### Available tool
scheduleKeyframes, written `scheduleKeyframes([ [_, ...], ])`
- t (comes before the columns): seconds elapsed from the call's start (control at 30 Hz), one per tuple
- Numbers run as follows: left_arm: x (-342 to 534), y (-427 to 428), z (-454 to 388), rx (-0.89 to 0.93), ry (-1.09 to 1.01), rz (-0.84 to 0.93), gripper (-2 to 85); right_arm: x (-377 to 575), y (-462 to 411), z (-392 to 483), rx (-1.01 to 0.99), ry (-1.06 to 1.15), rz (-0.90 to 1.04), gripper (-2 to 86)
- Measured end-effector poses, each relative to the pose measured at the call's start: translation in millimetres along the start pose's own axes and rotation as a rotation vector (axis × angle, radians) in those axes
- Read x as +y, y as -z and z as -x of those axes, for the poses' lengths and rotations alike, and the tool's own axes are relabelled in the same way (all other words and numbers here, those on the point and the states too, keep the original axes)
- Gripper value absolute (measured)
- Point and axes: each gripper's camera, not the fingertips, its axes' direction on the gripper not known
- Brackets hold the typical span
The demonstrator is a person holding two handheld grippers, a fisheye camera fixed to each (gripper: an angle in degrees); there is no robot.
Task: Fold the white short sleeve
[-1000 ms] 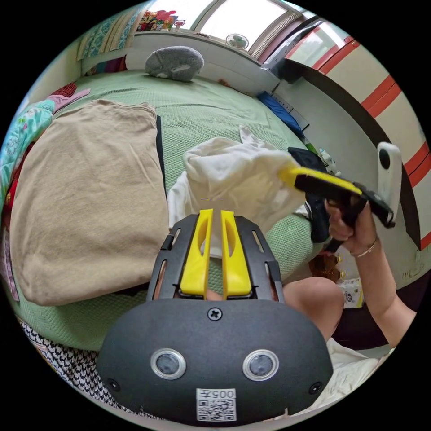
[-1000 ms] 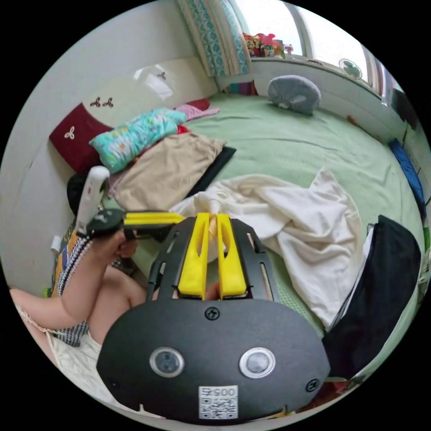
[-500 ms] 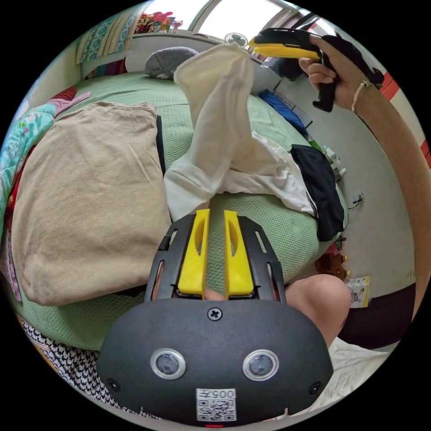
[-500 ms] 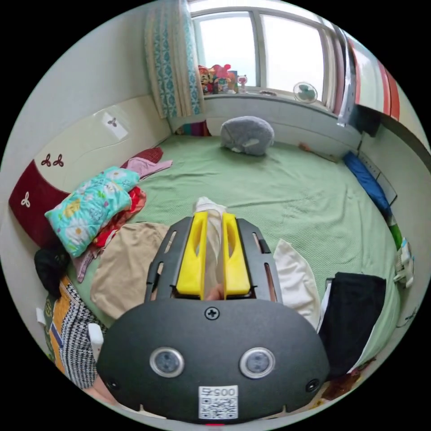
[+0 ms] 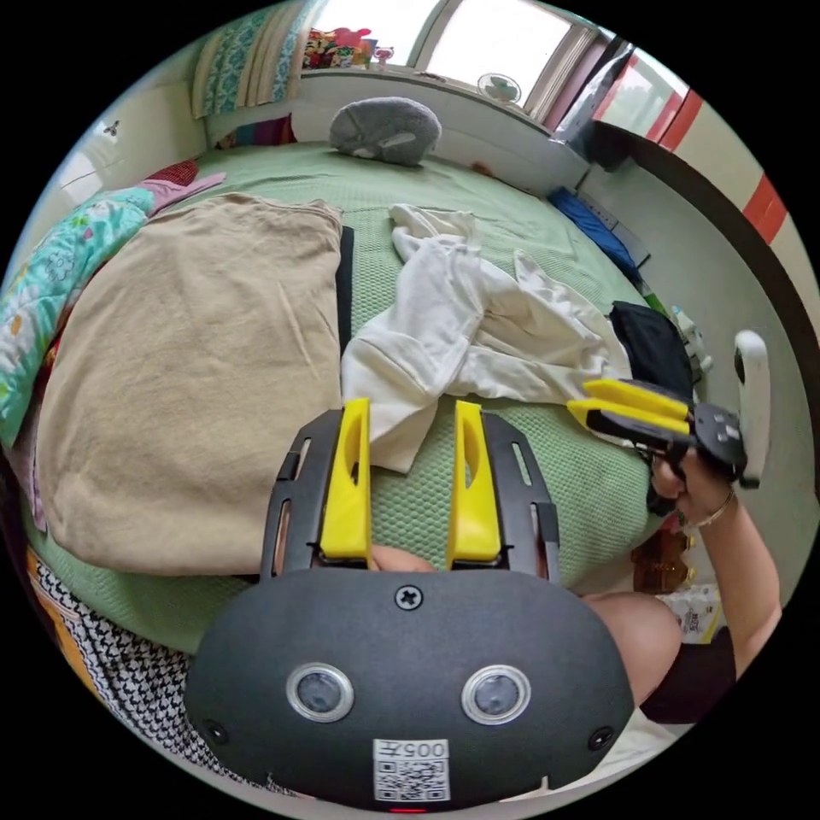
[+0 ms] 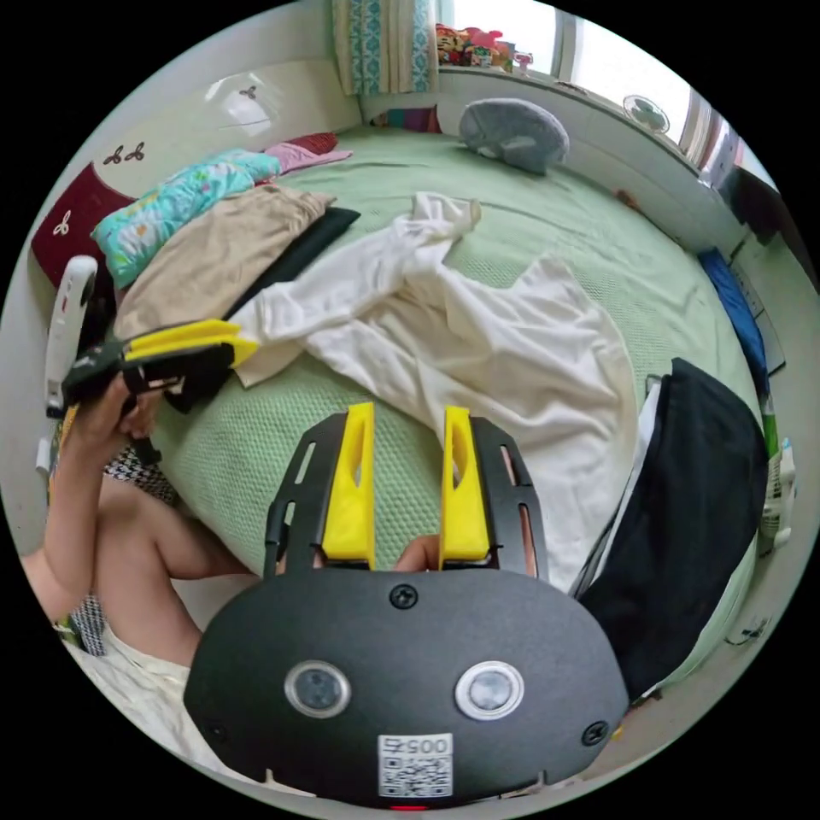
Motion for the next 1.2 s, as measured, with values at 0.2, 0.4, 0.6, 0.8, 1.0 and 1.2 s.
scheduleKeyframes([
  [0.2, 8.4, -10.1, -2.0, -0.073, -0.001, 0.087, 10.7, 26.4, -29.6, 13.7, 0.270, 0.056, 0.079, 9.1],
  [0.4, 19.2, 19.2, -3.6, -0.036, 0.022, 0.073, 2.1, 43.4, 3.2, 8.5, 0.301, 0.029, -0.052, -1.4],
  [0.6, 51.4, 93.1, 26.6, -0.040, 0.158, -0.269, 0.8, 56.5, 70.3, 15.9, 0.097, 0.070, -0.083, -1.6],
  [0.8, 95.9, 143.0, 67.1, -0.062, 0.347, -0.469, 0.6, 73.3, 134.9, 62.7, -0.229, 0.198, -0.095, -1.5],
  [1.0, 135.1, 162.6, 83.6, 0.025, 0.394, -0.530, 2.1, 84.8, 127.9, 124.0, -0.415, 0.251, -0.023, 1.8],
  [1.2, 162.4, 167.1, 56.9, 0.087, 0.220, -0.420, 3.4, 112.5, 140.3, 115.9, -0.344, 0.222, -0.062, 4.0],
])
